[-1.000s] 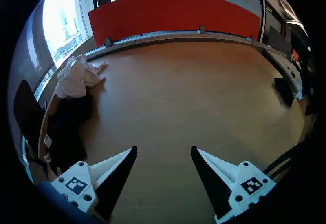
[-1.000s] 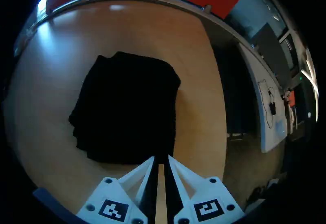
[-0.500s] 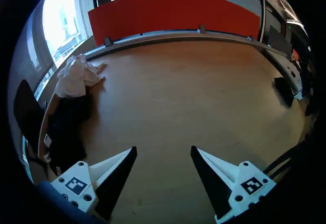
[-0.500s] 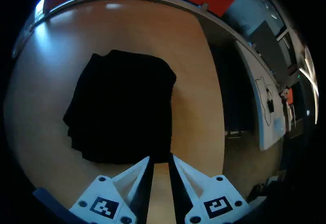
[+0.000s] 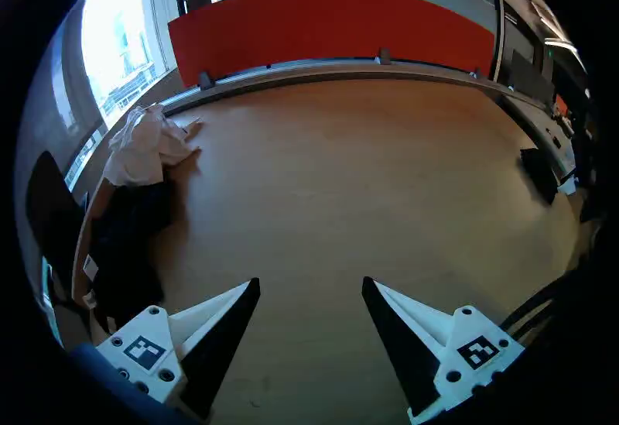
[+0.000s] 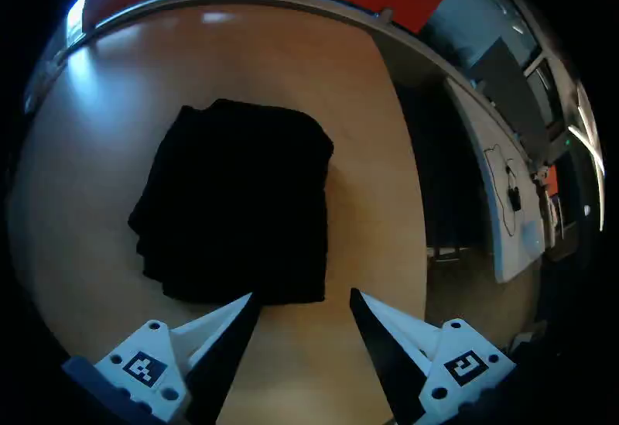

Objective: Fold towel

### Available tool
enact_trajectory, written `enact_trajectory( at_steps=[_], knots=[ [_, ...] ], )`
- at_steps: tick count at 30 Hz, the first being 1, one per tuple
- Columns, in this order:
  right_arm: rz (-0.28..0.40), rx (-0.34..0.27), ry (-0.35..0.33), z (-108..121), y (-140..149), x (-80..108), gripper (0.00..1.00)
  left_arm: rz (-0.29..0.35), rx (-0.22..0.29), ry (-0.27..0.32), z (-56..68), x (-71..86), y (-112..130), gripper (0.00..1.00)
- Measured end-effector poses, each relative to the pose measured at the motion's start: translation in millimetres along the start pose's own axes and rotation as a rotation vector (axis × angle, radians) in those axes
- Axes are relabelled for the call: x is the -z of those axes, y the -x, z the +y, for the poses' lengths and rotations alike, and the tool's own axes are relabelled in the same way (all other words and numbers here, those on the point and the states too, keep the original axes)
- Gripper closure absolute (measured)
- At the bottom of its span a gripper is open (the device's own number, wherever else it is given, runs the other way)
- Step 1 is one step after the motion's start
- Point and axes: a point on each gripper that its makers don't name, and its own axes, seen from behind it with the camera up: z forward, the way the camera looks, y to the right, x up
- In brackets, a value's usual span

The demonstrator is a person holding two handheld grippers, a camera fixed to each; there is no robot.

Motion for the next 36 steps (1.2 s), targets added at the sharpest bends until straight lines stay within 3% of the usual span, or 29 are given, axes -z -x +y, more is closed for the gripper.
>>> enact_trajectory(
  at_steps=[12,18,36],
  knots=[
    [0.024,0.001,-0.014,-7.9,-3.6,7.7,0.12,0.007,0.003,0.003,0.2,1.5,-1.5,0.02],
    [0.07,-0.026,-0.02,-14.6,-10.7,17.1,0.12,0.012,0.01,-0.001,-1.7,1.4,-3.2,0.02],
    [0.43,-0.213,-0.031,-46.5,-77.0,76.3,0.12,0.048,0.033,-0.002,-5.2,2.8,-18.4,0.02]
  ],
)
